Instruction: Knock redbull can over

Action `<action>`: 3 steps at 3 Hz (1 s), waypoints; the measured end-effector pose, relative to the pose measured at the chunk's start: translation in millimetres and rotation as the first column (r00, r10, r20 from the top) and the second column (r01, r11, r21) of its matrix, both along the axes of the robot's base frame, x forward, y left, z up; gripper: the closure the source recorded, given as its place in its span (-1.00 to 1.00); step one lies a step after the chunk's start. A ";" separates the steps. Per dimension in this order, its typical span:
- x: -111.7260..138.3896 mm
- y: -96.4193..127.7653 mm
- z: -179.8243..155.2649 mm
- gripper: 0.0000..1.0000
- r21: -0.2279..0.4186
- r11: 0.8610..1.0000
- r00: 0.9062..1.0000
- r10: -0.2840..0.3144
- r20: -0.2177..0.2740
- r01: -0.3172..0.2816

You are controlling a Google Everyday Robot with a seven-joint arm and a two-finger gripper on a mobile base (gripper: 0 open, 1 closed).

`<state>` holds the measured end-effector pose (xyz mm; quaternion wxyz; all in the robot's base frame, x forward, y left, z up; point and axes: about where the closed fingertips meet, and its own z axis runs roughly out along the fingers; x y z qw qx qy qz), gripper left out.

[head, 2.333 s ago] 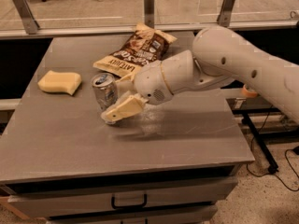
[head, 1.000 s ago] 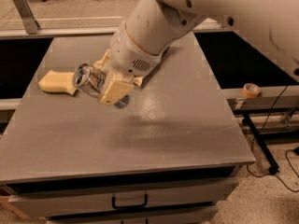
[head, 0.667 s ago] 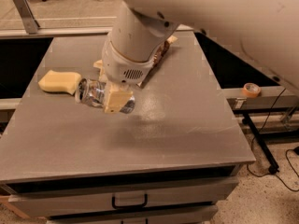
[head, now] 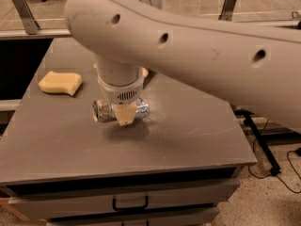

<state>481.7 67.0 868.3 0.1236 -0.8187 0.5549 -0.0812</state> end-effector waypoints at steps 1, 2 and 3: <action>5.3 -7.0 -8.3 0.17 -0.066 0.998 1.000 -0.001 0.025 0.003; 5.4 -9.8 -15.0 -0.30 -0.062 0.998 1.000 -0.017 -0.010 0.016; 7.7 -13.3 -16.4 -0.74 -0.042 0.999 0.998 -0.035 -0.047 0.033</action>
Offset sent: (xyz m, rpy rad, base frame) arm 0.0043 -0.0093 -0.0264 -0.0492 0.0724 -0.0316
